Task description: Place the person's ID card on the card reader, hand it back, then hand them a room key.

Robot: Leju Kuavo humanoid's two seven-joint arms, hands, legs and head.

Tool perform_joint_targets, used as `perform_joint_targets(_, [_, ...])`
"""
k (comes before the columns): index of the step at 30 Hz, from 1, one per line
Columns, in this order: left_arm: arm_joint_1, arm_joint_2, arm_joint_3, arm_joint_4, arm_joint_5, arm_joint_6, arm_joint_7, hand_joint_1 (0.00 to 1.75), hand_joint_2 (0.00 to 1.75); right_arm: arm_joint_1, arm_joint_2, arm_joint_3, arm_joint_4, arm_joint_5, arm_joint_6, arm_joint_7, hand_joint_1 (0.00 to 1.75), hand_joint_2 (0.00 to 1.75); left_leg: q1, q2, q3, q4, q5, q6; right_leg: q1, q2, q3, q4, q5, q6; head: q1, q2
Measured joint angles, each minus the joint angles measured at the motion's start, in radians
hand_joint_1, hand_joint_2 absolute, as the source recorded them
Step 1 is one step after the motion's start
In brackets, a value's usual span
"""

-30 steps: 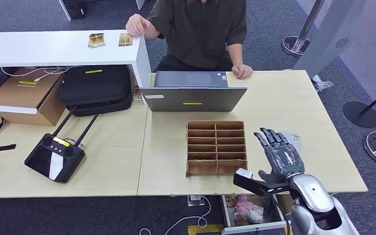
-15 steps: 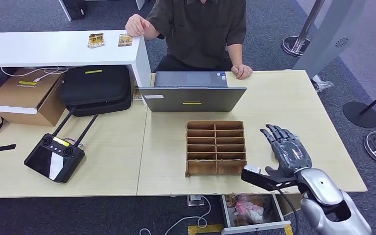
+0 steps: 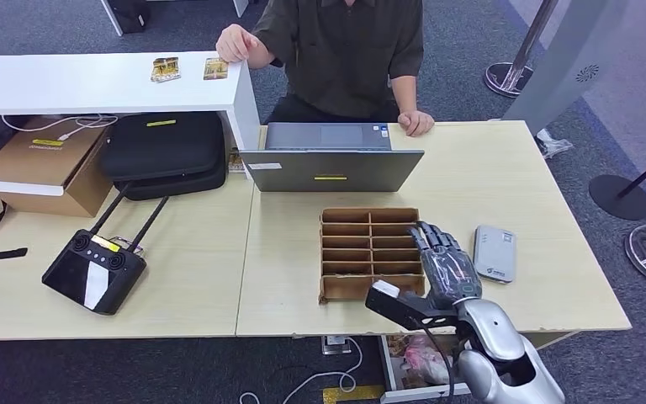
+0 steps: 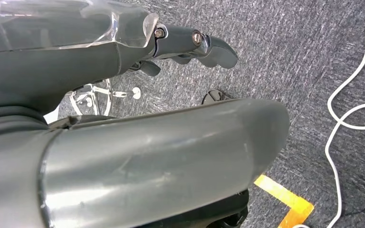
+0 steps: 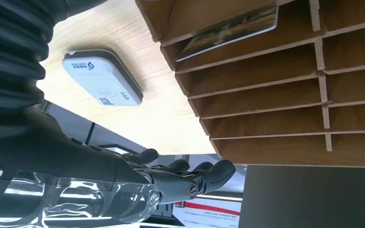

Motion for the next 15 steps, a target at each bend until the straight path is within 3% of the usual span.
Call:
perform_joint_targets(8, [-0.003, 0.0, 0.0, 0.0, -0.001, 0.0, 0.003, 0.0, 0.0, -0.005, 0.081, 0.006, 0.036, 0.025, -0.01, 0.022, 0.0, 1.75, 0.0, 0.0, 0.0, 0.0, 0.0, 0.0, 0.0, 0.0, 0.0, 0.0, 0.0, 0.0, 0.0, 0.0])
perform_joint_targets(15, [-0.005, 0.0, 0.0, 0.0, -0.001, 0.0, 0.003, 0.0, 0.0, -0.011, 0.103, 0.006, 0.051, 0.027, -0.01, 0.026, 0.0, 1.75, 0.0, 0.0, 0.0, 0.0, 0.0, 0.0, 0.0, 0.0, 0.0, 0.0, 0.0, 0.0, 0.0, 0.0])
